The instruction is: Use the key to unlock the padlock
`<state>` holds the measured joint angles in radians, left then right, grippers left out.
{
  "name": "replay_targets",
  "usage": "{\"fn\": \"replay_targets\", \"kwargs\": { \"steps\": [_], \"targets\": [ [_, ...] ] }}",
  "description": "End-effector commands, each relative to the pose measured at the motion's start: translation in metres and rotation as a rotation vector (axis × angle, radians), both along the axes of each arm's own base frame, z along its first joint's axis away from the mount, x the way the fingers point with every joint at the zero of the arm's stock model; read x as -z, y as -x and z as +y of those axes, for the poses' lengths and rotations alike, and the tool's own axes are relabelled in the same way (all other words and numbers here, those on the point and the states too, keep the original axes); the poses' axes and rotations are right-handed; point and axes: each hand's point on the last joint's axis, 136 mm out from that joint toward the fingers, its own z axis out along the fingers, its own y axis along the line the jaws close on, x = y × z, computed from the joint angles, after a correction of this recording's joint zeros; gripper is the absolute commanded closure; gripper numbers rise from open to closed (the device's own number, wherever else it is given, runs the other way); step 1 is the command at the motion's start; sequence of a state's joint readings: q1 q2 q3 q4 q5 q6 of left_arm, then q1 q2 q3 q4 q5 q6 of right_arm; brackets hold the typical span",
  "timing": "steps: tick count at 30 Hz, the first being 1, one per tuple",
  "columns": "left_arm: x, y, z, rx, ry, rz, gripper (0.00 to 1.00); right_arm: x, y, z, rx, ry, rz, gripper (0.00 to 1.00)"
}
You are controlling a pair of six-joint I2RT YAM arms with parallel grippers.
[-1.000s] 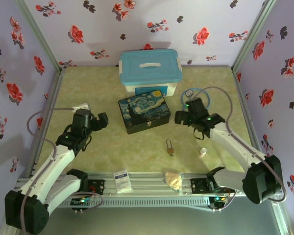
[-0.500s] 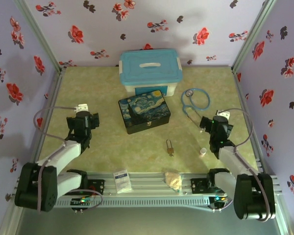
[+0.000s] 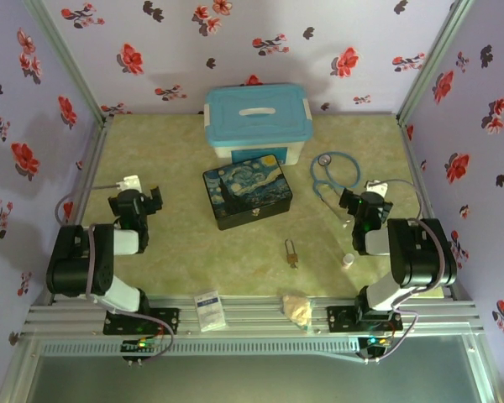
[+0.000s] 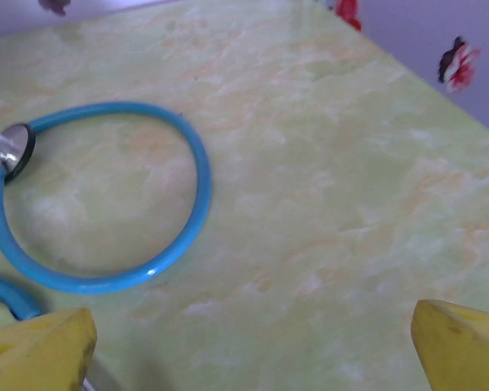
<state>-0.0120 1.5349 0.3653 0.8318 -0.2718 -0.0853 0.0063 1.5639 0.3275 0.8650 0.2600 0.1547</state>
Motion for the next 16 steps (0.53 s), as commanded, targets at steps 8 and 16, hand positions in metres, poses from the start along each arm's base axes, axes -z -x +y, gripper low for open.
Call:
{"fn": "replay_targets", "kwargs": {
  "steps": [8,16],
  "targets": [
    [-0.020,-0.014,-0.009,0.060,-0.016,-0.080,0.00,-0.029,-0.020,0.007,-0.050,0.018,-0.092,0.01],
    [-0.020,-0.013,-0.009,0.058,-0.016,-0.080,0.00,-0.027,-0.025,0.020,-0.134,0.015,-0.067,0.01]
  ]
}}
